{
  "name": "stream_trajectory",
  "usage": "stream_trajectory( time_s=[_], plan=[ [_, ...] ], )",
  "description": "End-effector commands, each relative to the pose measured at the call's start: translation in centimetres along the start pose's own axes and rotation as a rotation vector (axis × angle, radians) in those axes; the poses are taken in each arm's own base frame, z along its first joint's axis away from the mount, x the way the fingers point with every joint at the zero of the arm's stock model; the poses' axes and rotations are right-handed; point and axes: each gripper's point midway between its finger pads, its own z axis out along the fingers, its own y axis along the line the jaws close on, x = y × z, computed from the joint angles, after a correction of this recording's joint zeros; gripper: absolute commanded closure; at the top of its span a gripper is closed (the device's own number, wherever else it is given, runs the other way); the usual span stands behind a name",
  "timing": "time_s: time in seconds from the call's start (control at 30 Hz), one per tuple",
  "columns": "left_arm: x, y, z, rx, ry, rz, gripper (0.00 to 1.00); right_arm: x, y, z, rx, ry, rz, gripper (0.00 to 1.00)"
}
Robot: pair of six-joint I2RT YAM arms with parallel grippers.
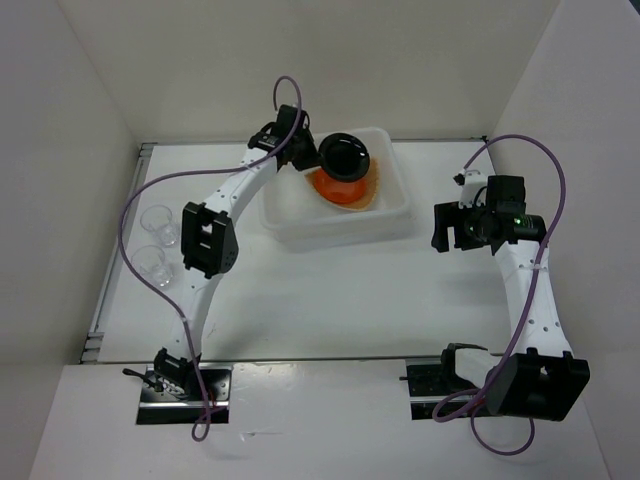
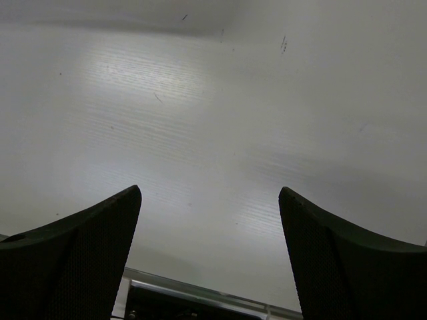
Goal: Place the mixed dishes into the plastic bin
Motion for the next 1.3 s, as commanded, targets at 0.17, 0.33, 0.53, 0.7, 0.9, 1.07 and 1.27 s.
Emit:
stream_trajectory(
  time_s=[0.17,0.33,0.53,0.7,0.9,1.07,1.27],
  plan=[
    [2.4,1.6,3.1,-0.068,0.085,0.025,1.00,-1.2,-0.1,-0.5,0.007,-0.065,-0.005,0.12],
    [2.7,1.5,3.0,-0.088,0.089,0.031,1.00,-1.1,-0.4,-0.3,0.012,-0.057,0.004,0.12],
    [4.9,3.2,3.9,-0.131,0.158,0.000,1.00,-1.1,-0.6,-0.3,0.018,-0.058,0.011,0.12],
    [5.0,3.8,3.5,-0.166,0.162,-0.010,0.91,-1.1,-0.6,-0.3,0.018,-0.058,0.011,0.10],
    [2.6,3.0,1.5,-0.192,0.073,0.042,0.36,-1.0,-0.6,-0.1,0.007,-0.051,0.004,0.10],
    [-4.2,0.0,-6.8,-0.324,-0.249,0.166,0.08,-1.0,-0.4,-0.1,-0.002,-0.053,0.004,0.10],
    [-10.0,0.7,-20.7,-0.507,-0.496,0.143,0.00,-0.8,-0.2,0.1,-0.014,-0.047,0.006,0.10]
  ],
)
